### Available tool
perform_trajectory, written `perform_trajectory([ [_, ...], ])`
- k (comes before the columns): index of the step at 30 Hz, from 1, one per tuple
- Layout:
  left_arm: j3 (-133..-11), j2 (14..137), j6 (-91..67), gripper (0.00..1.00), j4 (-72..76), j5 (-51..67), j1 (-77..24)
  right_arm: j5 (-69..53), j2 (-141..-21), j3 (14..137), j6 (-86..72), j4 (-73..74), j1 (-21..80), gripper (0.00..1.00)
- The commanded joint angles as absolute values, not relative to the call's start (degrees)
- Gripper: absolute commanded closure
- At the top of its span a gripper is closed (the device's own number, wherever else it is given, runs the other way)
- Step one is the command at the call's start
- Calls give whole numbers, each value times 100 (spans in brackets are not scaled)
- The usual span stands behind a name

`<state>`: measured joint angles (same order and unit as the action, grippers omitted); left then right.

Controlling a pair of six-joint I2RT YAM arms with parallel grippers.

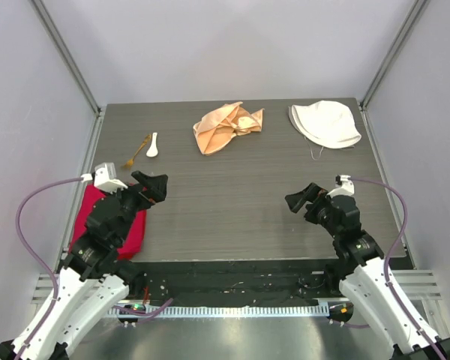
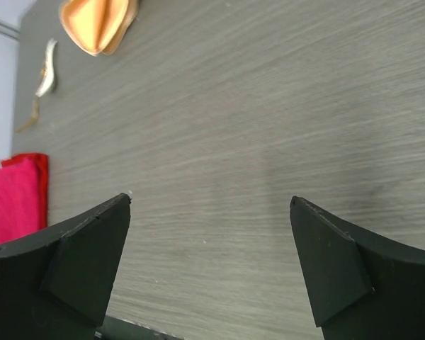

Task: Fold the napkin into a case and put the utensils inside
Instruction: Move the crumpled napkin to the center of the board.

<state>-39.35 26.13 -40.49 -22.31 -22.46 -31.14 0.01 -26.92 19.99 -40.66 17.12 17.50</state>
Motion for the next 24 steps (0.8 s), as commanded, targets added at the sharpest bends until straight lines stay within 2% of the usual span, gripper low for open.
perform_trajectory([
  [1, -3946, 2662, -4210, 0, -2224, -1690, -3120, 175, -3660, 2890, -3595, 1925, 1740, 0],
  [4, -4148, 3329, -4306, 0, -2109, -1100, -3120, 359, -4777, 3777, -3262, 1671, 1740, 0],
  [5, -4322, 3740, -4333, 0, -2109, -907, -3120, 395, -5669, 4040, -3061, 1592, 1732, 0],
  [6, -4437, 4023, -4333, 0, -2144, -801, -3120, 465, -6078, 4609, -2954, 1452, 1731, 0],
  [11, -5289, 5535, -4078, 9, -2355, -54, -3120, 738, -8905, 6273, -2383, 932, 1732, 0],
  [18, -5616, 6827, -4034, 14, -1820, 474, -3120, 537, -11675, 9223, -1934, 808, 1731, 0],
  [24, -5871, 7496, -3990, 18, -1503, 624, -3120, 141, -13041, 10877, -1688, 817, 1731, 0],
])
